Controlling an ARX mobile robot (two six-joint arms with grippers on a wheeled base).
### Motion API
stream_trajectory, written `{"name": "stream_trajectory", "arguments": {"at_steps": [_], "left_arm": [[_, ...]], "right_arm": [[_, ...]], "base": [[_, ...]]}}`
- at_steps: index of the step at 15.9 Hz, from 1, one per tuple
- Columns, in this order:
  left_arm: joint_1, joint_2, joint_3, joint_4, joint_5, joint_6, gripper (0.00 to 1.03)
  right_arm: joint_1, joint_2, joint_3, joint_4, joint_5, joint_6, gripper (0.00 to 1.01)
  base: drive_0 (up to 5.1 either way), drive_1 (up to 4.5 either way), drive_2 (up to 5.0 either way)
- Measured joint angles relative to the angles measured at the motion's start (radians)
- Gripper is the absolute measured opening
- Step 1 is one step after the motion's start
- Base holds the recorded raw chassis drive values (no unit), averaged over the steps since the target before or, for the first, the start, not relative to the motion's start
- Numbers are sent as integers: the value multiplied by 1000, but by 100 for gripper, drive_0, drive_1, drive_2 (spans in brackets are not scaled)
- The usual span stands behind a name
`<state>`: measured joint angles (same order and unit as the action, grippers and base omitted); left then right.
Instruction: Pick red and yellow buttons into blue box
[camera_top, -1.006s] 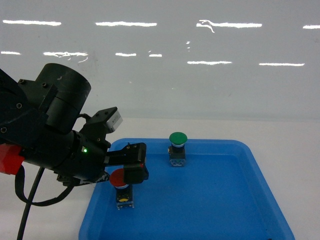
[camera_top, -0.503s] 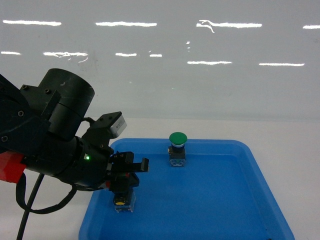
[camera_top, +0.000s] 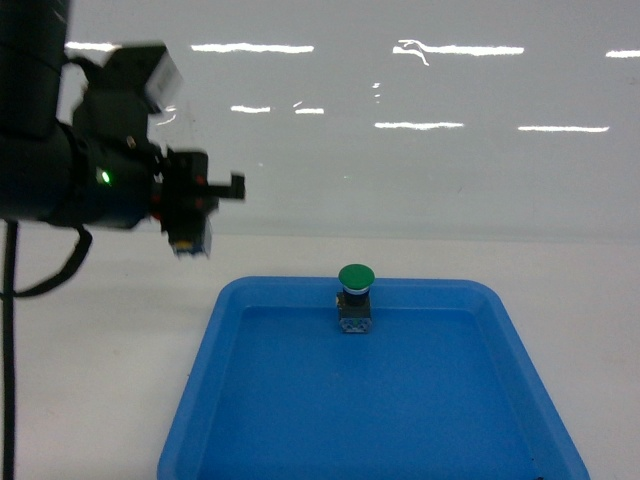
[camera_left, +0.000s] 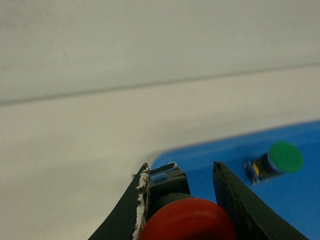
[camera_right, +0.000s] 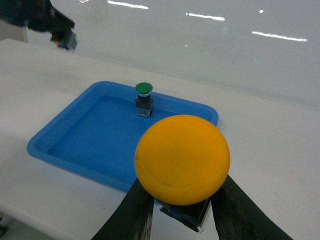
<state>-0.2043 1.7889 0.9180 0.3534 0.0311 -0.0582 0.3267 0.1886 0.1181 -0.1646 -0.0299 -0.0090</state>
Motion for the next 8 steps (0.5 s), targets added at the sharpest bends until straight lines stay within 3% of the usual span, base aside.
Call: {"name": "stream_trajectory", "arguments": {"at_steps": [4, 8], "left_arm": [[55, -206, -113, 230, -111, 79, 31], [76, -518, -303, 182, -126, 139, 31]], "right_arm": [[0, 0, 0, 0, 0, 0, 25], [0, 0, 0, 0, 0, 0, 25]], "base": [[0, 0, 0], [0, 0, 0]]}}
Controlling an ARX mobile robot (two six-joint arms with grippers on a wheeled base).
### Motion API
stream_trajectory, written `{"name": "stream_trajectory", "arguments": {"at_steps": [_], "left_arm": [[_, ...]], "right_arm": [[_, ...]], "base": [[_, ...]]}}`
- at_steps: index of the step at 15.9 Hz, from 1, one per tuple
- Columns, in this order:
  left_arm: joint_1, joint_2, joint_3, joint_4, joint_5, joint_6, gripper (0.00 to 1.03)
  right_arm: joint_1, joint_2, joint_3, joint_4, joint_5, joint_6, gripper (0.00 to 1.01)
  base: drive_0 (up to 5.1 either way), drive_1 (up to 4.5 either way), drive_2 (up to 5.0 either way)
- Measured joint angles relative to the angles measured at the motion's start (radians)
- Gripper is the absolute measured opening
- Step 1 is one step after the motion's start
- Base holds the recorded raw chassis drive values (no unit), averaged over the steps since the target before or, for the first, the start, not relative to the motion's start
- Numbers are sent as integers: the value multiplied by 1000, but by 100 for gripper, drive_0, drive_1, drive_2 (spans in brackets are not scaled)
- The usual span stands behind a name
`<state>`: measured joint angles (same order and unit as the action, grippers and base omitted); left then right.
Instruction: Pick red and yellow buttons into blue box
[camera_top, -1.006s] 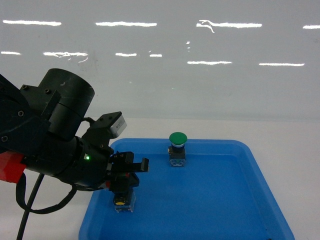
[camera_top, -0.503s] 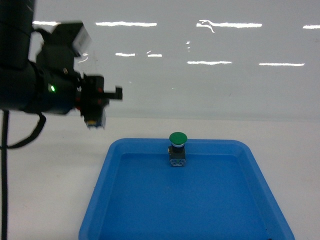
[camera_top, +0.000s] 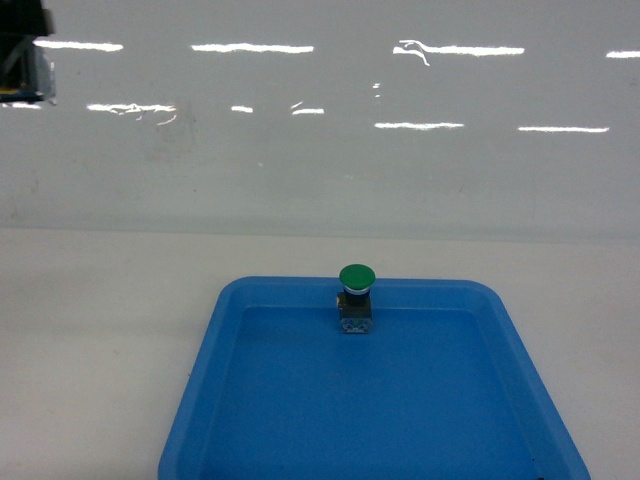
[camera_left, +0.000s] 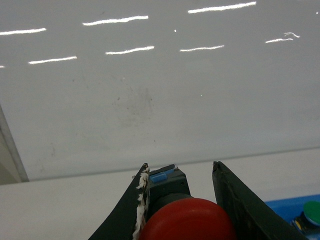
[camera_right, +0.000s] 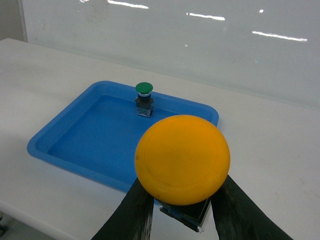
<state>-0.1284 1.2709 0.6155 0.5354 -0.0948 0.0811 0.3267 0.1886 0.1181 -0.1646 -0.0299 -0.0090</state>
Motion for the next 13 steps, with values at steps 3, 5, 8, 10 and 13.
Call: {"name": "stream_trajectory", "arguments": {"at_steps": [3, 5, 8, 10, 13], "left_arm": [[-55, -277, -132, -172, -55, 14, 31], [-145, -448, -178, -306, -157, 5, 31], [-297, -524, -192, -341, -283, 5, 31], [-297, -523, -192, -343, -285, 5, 31], [-291, -516, -192, -348, -294, 5, 31]], "right_arm": [[0, 0, 0, 0, 0, 0, 25], [0, 0, 0, 0, 0, 0, 25], [0, 0, 0, 0, 0, 0, 25], [0, 0, 0, 0, 0, 0, 25], [0, 0, 0, 0, 0, 0, 25]], "base": [[0, 0, 0], [0, 0, 0], [0, 0, 0], [0, 0, 0], [0, 0, 0]]}}
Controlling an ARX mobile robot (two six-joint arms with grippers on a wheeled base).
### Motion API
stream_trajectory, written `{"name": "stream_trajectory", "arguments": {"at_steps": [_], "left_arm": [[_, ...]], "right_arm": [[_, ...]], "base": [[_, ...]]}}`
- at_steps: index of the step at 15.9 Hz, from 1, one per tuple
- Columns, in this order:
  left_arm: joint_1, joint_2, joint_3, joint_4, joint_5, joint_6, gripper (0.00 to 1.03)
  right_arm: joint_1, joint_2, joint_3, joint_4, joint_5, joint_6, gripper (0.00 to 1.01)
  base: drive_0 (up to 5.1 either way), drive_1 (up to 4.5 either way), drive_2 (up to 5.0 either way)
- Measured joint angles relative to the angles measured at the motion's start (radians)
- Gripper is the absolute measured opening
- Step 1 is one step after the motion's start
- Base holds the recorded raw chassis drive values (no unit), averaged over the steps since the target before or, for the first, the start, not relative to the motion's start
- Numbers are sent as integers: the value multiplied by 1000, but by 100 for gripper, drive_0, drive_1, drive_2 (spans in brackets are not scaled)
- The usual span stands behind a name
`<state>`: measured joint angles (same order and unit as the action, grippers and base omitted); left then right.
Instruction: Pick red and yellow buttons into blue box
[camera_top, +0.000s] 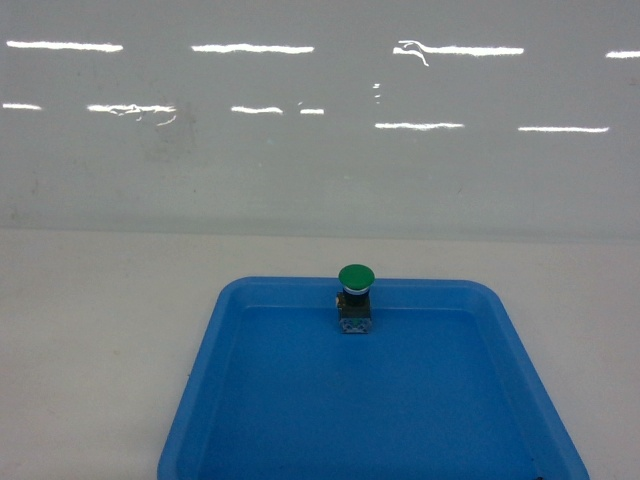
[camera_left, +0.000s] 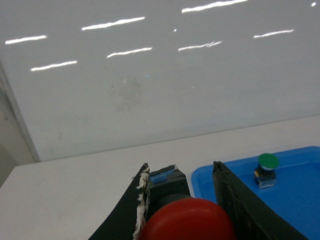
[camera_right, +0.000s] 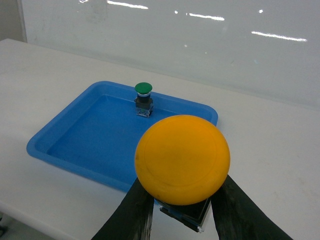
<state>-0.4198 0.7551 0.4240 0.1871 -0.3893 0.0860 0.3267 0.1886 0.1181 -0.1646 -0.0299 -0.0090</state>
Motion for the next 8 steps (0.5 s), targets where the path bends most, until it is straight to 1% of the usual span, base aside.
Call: {"name": "stream_trajectory", "arguments": {"at_steps": [3, 8], "left_arm": [[7, 5, -2, -1, -6, 0, 31], [5, 1, -2, 1, -6, 0, 31]], "right_arm": [[0, 0, 0, 0, 0, 0, 25], [0, 0, 0, -1, 0, 0, 25]], "base": [[0, 0, 0], [0, 0, 0]]}}
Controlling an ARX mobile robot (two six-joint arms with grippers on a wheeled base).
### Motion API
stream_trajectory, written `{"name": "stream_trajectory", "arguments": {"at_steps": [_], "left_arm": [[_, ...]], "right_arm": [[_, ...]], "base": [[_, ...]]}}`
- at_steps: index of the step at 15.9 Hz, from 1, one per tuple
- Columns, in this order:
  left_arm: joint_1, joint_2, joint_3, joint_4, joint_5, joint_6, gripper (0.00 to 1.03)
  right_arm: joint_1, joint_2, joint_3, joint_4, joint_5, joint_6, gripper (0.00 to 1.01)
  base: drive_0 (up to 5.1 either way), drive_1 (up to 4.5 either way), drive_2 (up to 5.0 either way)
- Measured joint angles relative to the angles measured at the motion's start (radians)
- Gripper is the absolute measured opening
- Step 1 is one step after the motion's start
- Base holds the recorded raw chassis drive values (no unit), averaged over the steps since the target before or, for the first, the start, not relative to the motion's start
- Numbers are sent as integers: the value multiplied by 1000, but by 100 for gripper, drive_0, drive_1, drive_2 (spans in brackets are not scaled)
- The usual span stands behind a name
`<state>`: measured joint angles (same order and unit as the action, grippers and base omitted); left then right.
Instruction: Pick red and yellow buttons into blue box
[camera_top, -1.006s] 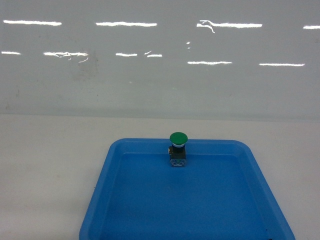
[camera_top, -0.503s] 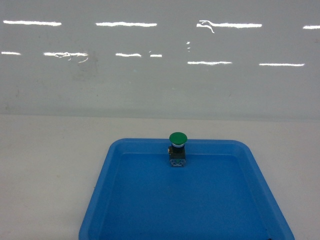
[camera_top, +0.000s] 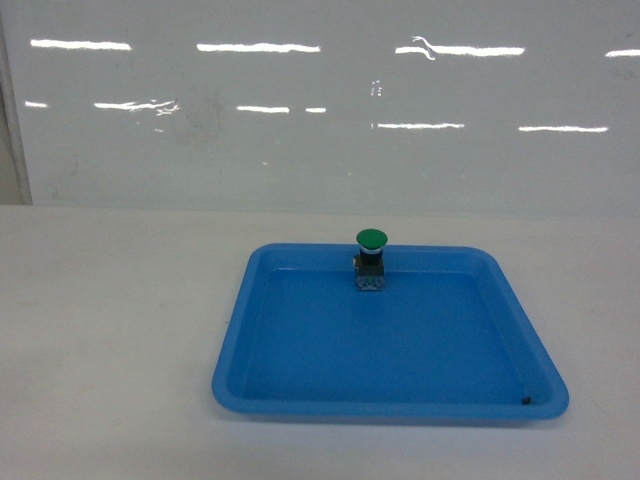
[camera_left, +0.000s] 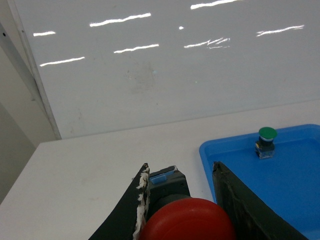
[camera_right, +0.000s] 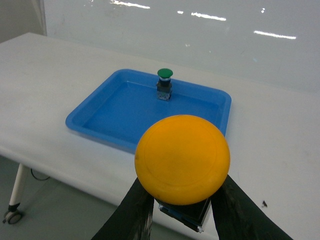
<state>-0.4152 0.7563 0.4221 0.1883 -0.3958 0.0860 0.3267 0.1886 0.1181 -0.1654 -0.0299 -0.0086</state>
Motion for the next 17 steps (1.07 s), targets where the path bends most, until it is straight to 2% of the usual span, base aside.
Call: {"name": "stream_trajectory", "arguments": {"at_steps": [17], "left_arm": [[-1, 1, 0, 0, 1, 0, 31]], "right_arm": [[0, 0, 0, 1, 0, 0, 25]], "base": [[0, 0, 0]]}}
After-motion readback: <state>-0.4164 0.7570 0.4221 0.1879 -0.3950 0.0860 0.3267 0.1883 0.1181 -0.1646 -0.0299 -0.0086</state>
